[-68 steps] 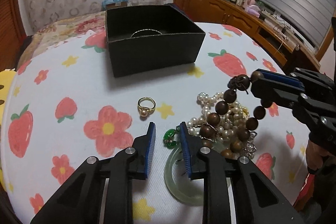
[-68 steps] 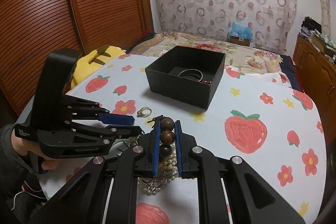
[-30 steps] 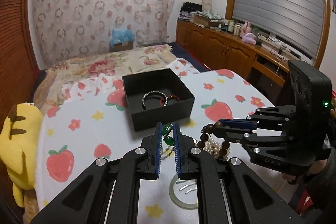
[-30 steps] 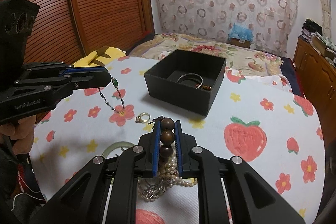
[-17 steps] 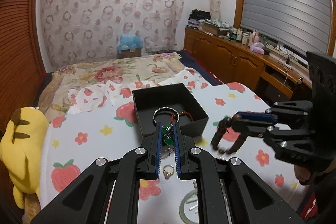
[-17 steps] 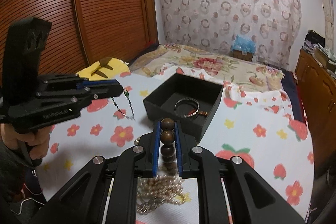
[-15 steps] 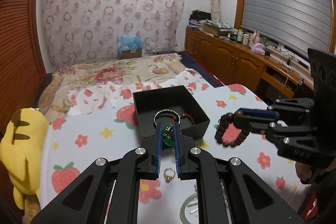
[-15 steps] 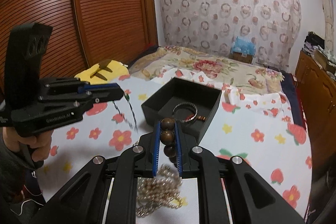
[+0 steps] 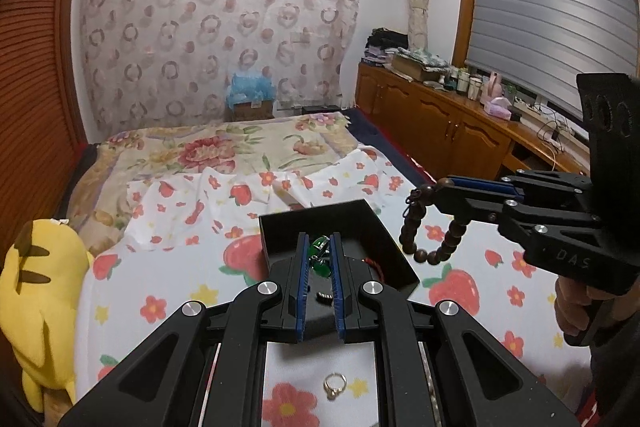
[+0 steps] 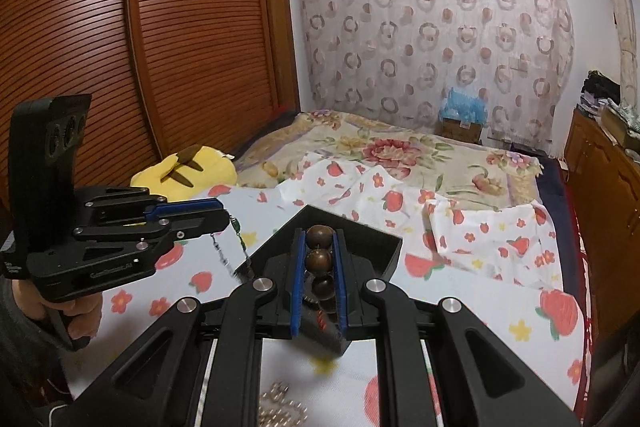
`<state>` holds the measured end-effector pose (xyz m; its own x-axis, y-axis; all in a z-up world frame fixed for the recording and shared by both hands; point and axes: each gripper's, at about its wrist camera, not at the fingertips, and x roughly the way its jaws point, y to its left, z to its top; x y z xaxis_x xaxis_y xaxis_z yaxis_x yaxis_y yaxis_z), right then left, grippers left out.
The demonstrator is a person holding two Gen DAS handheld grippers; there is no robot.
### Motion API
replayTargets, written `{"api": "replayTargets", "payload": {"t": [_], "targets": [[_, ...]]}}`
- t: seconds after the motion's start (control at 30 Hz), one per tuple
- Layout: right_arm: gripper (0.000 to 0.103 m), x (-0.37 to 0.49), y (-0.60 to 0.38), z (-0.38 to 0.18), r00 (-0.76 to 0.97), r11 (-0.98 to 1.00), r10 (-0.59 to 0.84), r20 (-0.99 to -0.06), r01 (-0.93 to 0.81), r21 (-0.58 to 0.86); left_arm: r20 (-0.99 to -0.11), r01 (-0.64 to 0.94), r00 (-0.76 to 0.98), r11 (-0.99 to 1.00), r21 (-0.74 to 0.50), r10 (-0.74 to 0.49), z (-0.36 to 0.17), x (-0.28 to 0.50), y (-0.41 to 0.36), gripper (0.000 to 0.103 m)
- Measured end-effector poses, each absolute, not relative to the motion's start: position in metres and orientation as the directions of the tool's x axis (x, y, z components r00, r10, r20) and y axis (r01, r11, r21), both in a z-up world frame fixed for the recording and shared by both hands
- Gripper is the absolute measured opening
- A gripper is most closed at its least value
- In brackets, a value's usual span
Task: Organize jewelry
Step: 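Carry the pendant and bead bracelet into the black box and open both grippers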
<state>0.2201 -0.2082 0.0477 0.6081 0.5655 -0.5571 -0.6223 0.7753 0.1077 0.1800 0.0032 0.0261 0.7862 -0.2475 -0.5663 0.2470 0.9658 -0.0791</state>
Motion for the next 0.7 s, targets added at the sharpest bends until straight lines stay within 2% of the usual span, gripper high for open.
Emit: {"api": "replayTargets", "payload": {"t": [0.3,0.53,0.7], "targets": [[0.015,0.253,-0.204,0.027,0.572,0.771,0.578,-0.582,-0.617,0.159,-0.567,0.254,0.782,0.963,-0.089,-0.259,0.031,0.205,-0.001,0.009],[0.016,0.260,-0.196,-0.003,0.540,0.777,0.554,-0.634,-0.608,0.161,-0.596,0.246,0.764,0.966,-0.082,-0.245,0.019,0.233,-0.005,0.009],[0.016,0.261,-0.200,-0.006,0.540,0.777,0.555,-0.632,-0.608,0.163,-0.615,0.243,0.751,0.966,-0.084,-0.242,0.011,0.246,-0.005,0.009]]}}
